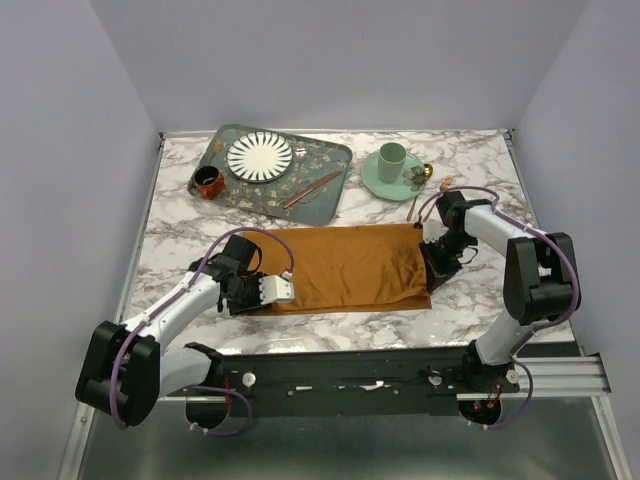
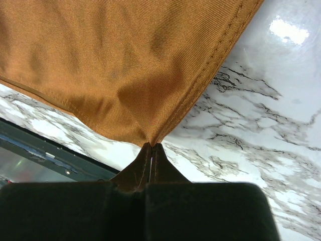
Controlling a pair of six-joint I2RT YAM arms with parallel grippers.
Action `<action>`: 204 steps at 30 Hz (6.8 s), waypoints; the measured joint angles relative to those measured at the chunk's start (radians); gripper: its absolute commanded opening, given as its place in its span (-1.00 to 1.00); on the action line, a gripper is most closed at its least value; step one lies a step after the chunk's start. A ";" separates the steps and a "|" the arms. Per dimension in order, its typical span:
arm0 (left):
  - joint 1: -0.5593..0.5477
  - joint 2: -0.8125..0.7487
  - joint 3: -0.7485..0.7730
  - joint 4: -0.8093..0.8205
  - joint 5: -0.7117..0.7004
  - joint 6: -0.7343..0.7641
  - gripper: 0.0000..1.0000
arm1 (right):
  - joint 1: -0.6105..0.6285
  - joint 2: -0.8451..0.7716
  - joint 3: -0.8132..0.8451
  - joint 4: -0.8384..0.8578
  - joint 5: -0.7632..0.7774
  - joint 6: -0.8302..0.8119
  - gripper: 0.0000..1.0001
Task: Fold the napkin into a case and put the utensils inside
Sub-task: Fold and flatten the napkin at the center of the board, then smooth out the rectangle-folded napkin at the center of the board.
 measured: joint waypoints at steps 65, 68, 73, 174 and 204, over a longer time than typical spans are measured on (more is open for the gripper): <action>0.004 -0.163 -0.002 -0.125 -0.026 0.047 -0.33 | 0.048 0.042 0.029 -0.115 -0.047 -0.141 0.30; 0.004 -0.160 -0.003 -0.126 -0.035 0.043 0.01 | 0.048 0.039 0.031 -0.124 -0.048 -0.152 0.35; 0.007 -0.185 0.021 -0.125 -0.025 -0.002 0.17 | 0.048 0.011 0.134 -0.170 -0.064 -0.175 0.28; 0.264 0.793 0.151 1.507 0.641 -1.911 0.97 | 0.166 0.479 0.230 0.922 -0.872 0.764 1.00; 0.467 0.612 0.043 1.411 0.773 -1.779 0.97 | 0.193 0.409 0.201 0.980 -0.895 0.847 1.00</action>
